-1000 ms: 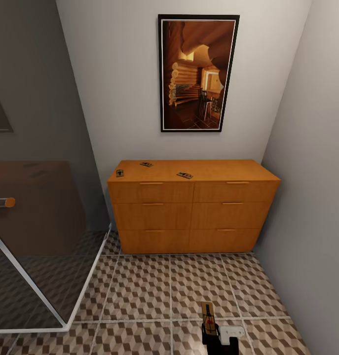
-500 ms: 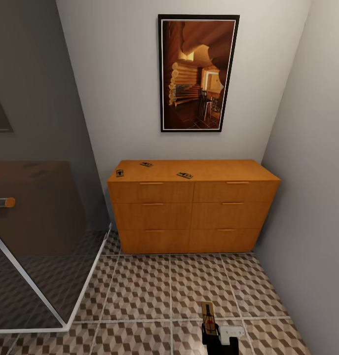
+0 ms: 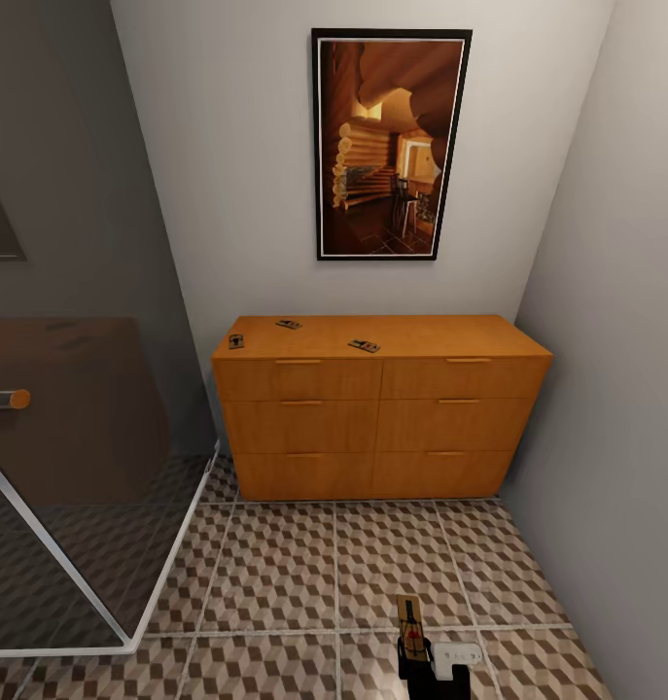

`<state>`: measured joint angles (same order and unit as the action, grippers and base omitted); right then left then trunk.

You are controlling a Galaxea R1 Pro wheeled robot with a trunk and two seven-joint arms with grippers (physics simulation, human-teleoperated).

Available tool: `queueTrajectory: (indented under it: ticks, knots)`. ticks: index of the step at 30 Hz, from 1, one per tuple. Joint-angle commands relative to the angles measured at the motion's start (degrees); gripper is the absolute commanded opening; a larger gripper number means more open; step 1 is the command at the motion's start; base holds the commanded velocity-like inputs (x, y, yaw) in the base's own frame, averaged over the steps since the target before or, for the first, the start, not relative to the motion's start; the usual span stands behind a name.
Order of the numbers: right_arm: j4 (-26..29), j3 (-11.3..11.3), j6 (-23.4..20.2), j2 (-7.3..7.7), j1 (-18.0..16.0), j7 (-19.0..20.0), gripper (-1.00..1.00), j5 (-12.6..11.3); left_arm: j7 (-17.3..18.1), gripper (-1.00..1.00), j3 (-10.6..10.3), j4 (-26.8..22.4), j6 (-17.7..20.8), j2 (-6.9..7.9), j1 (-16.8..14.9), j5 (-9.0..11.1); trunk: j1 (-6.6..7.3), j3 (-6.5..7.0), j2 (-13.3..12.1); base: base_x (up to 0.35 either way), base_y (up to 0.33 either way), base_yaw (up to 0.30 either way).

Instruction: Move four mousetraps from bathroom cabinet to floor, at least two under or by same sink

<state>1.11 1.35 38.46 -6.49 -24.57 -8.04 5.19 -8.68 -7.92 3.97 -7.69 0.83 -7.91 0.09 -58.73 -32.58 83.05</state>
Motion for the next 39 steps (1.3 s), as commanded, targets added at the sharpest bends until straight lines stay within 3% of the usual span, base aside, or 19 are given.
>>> queueTrajectory:
  ticks: [1,39]
  knots:
    - [-0.1,0.1,0.1,-0.01,0.0,-0.3,-1.0,0.4,-0.2,1.0,-0.4,0.2,-0.4,-0.02,-0.1,0.0,0.0,-0.05,0.0,0.0,0.0,0.0]
    - [-0.1,0.1,0.1,-0.01,-0.1,-0.3,-1.0,0.4,-0.2,1.0,-0.4,0.2,-0.4,-0.02,-0.1,0.0,0.0,-0.05,0.0,0.0,0.0,0.0]
